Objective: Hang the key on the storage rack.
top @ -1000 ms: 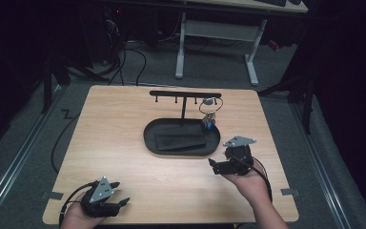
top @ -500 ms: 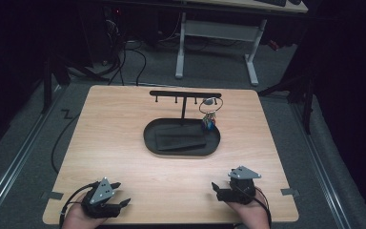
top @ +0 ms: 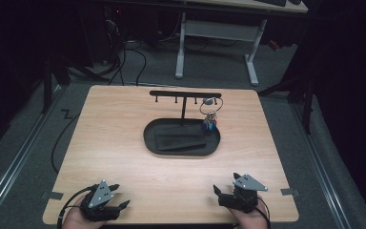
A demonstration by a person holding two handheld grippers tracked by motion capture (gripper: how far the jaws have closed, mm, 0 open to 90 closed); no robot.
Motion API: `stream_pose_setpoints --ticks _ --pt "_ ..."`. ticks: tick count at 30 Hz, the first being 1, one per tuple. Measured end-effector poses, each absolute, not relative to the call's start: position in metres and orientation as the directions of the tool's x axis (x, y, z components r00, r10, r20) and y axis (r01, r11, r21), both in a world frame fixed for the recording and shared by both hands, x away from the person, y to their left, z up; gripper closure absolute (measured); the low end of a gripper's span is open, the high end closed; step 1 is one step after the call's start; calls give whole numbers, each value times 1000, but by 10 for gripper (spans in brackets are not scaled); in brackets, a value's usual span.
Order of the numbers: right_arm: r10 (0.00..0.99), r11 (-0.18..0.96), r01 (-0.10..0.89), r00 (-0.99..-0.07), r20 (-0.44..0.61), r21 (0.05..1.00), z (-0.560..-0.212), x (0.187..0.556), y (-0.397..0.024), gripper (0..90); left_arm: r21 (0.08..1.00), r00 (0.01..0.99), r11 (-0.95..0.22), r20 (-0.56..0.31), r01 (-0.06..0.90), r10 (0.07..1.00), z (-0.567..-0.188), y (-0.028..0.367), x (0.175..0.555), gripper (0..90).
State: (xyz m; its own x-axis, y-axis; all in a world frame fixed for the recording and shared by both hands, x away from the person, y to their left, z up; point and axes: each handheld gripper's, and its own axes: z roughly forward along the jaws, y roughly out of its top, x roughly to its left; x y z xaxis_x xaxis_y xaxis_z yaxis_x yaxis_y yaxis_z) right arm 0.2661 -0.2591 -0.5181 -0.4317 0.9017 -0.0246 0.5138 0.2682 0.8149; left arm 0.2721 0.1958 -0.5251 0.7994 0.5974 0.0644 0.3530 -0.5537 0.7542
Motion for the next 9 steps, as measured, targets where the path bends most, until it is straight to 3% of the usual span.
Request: stream_pose_setpoints --ticks 9 --pt "904 254 541 -428 2 802 -522 270 -258 118 752 786 -547 63 367 615 -524 203 275 337"
